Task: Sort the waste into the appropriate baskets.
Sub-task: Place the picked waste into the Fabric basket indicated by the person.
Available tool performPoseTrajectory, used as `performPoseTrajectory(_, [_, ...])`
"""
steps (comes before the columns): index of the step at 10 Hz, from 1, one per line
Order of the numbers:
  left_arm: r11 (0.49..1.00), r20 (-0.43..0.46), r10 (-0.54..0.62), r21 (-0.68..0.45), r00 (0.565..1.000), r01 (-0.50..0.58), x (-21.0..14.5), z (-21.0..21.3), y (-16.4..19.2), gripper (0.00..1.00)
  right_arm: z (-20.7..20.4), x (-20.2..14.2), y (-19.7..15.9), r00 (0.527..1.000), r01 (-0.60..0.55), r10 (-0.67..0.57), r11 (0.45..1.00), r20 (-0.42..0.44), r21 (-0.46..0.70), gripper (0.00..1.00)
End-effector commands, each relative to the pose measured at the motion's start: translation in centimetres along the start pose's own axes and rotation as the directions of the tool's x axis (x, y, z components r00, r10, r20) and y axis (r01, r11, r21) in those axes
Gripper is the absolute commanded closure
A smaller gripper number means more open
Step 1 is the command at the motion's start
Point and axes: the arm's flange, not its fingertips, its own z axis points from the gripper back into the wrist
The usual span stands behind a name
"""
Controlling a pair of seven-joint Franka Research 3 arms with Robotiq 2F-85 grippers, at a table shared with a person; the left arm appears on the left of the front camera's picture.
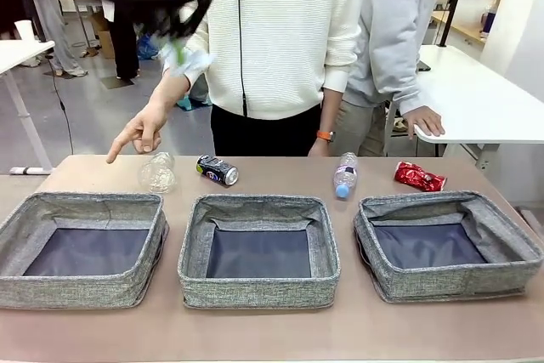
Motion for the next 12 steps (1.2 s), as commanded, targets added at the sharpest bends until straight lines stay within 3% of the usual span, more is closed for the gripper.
performPoseTrajectory(1, [0.994, -0.006, 0.091, 0.052, 0.996, -0.091, -6.2, -8.9, 7.1, 0.90, -0.1, 0.3, 0.1, 1.000, -0.025, 0.025, 1.000, 0.017, 0.016, 0.00])
performPoseTrajectory(2, [0.995, -0.086, 0.102, 0.010, 0.991, -0.102, -7.7, -11.6, 9.5, 0.90, -0.1, 0.3, 0.1, 1.000, -0.025, 0.025, 1.000, 0.017, 0.016, 0.00])
performPoseTrajectory(4, [0.973, -0.065, 0.228, 0.057, 0.971, -0.224, -8.8, -16.0, 14.1, 0.90, -0.1, 0.3, 0.1, 1.000, -0.025, 0.025, 1.000, 0.017, 0.016, 0.00])
performPoseTrajectory(5, [0.970, -0.018, 0.236, 0.059, 0.972, -0.235, -8.7, -18.8, 16.1, 0.90, -0.1, 0.3, 0.1, 1.000, -0.025, 0.025, 1.000, 0.017, 0.016, 0.00])
performPoseTrajectory(6, [0.966, -0.037, 0.259, 0.035, 0.965, -0.258, -8.3, -21.0, 17.5, 0.90, -0.1, 0.3, 0.1, 1.000, -0.025, 0.025, 1.000, 0.017, 0.016, 0.00])
performPoseTrajectory(8, [0.956, -0.080, 0.294, 0.015, 0.953, -0.293, -8.1, -23.2, 18.5, 0.90, -0.1, 0.3, 0.1, 1.000, -0.025, 0.025, 1.000, 0.017, 0.016, 0.00])
performPoseTrajectory(12, [0.957, -0.099, 0.288, 0.011, 0.952, -0.289, -8.0, -23.5, 18.0, 0.90, -0.1, 0.3, 0.1, 1.000, -0.025, 0.025, 1.000, 0.017, 0.016, 0.00])
